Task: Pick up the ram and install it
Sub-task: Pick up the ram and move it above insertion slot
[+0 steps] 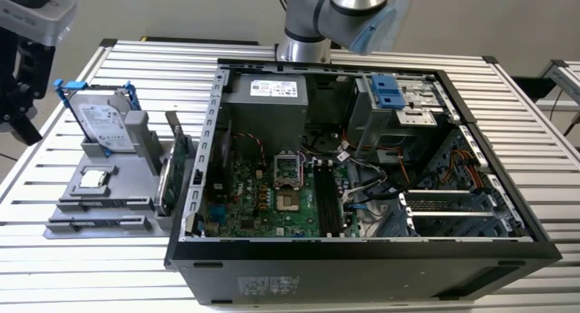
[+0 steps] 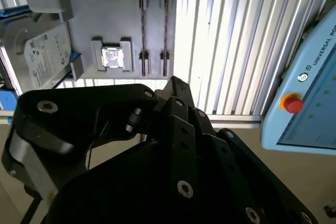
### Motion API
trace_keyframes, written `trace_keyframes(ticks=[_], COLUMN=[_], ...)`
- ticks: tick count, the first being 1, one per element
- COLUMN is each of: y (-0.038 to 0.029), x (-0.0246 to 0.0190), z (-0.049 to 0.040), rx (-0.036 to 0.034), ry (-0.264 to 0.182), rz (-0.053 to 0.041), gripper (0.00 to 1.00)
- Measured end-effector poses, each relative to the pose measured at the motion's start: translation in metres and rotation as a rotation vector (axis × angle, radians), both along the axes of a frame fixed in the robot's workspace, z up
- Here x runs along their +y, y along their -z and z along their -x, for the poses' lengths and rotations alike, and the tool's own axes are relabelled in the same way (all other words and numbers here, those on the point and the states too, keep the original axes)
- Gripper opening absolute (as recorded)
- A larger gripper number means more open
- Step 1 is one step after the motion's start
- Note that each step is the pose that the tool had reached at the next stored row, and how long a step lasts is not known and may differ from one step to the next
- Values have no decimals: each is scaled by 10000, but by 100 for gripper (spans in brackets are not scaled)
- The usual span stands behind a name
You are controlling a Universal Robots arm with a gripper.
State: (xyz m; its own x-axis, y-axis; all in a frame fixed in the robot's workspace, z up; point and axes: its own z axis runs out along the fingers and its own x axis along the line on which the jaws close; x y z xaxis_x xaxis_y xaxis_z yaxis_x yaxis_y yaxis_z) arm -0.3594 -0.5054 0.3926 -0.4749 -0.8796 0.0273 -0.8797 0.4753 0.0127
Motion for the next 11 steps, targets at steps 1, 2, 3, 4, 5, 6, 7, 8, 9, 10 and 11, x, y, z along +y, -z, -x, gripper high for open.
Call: trace_keyframes(ticks=[1, 2, 3, 4, 5, 6, 7, 8, 9, 10, 11], y=[0, 0, 0, 0, 0, 0, 0, 0, 0, 0, 0], x=[0, 0, 0, 0, 0, 0, 0, 0, 0, 0, 0], z=[1, 1, 2, 3, 3, 4, 5, 5, 6, 7, 7], rx=[0, -1, 0, 0, 0, -1, -1, 0, 0, 0, 1], ry=[-77, -155, -230, -303, -379, -457, -529, -603, -674, -748, -830], rz=[16, 35, 52, 69, 87, 107, 126, 147, 165, 185, 206], gripper=[0, 0, 0, 0, 0, 0, 0, 0, 0, 0, 0])
